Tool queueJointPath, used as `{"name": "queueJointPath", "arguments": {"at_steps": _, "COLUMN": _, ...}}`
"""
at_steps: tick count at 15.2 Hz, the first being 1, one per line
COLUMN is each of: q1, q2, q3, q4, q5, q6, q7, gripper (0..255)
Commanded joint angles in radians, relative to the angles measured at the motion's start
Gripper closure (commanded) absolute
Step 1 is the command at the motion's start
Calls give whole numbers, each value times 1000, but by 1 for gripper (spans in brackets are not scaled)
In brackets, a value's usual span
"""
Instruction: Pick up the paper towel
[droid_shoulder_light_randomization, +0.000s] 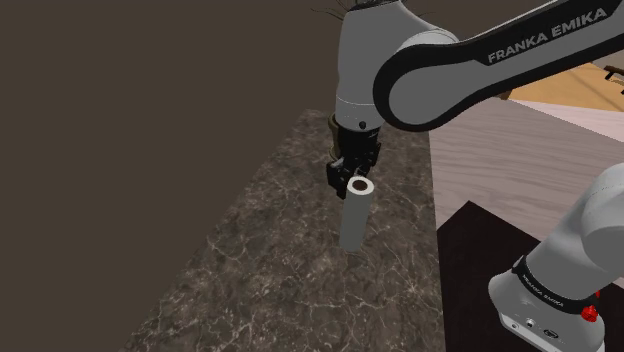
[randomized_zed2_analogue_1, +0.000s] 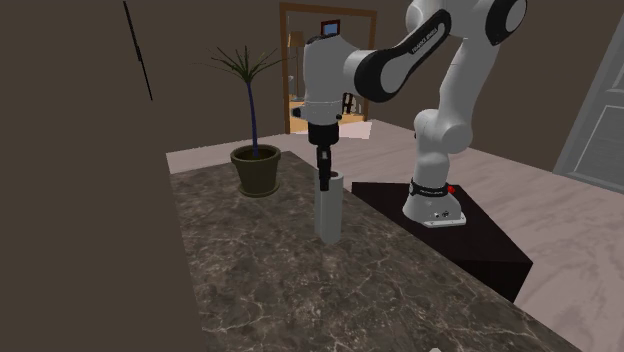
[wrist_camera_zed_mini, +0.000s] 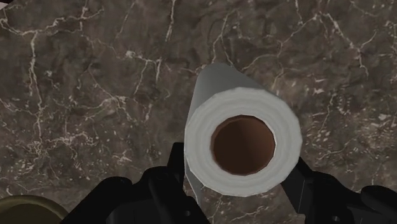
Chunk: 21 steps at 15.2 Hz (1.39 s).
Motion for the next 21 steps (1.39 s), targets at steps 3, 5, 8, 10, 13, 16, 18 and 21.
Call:
{"name": "queueJointPath", "arguments": {"at_steps": 3, "q1": 0, "q2": 1, "q3": 0, "q4": -1, "q5": -1, "q6": 1, "q7": 0, "gripper": 255}}
{"name": "queueJointPath", "arguments": {"at_steps": 5, "q1": 0, "q2": 1, "q3": 0, "q4": -2, "q5": 0, "q6": 1, "q7": 0, "gripper": 255}}
{"name": "queueJointPath", "arguments": {"at_steps": 8, "q1": 1, "q2": -8, "q3": -1, "q4": 6, "q5": 3, "q6": -15, "q7": -1, "gripper": 255}}
{"name": "queueJointPath", "arguments": {"at_steps": 10, "q1": 2, "q2": -20, "q3": -6, "q4": 24, "q5": 5, "q6": -44, "q7": -3, "gripper": 255}}
{"name": "queueJointPath", "arguments": {"at_steps": 13, "q1": 2, "q2": -35, "q3": -12, "q4": 51, "q5": 7, "q6": -87, "q7": -7, "gripper": 255}}
{"name": "queueJointPath", "arguments": {"at_steps": 16, "q1": 1, "q2": -48, "q3": -17, "q4": 81, "q5": 9, "q6": -129, "q7": -9, "gripper": 255}}
{"name": "queueJointPath", "arguments": {"at_steps": 18, "q1": 1, "q2": -56, "q3": -21, "q4": 102, "q5": 9, "q6": -157, "q7": -11, "gripper": 255}}
{"name": "queueJointPath", "arguments": {"at_steps": 21, "q1": 0, "q2": -65, "q3": -26, "q4": 135, "q5": 9, "q6": -198, "q7": -12, "gripper": 255}}
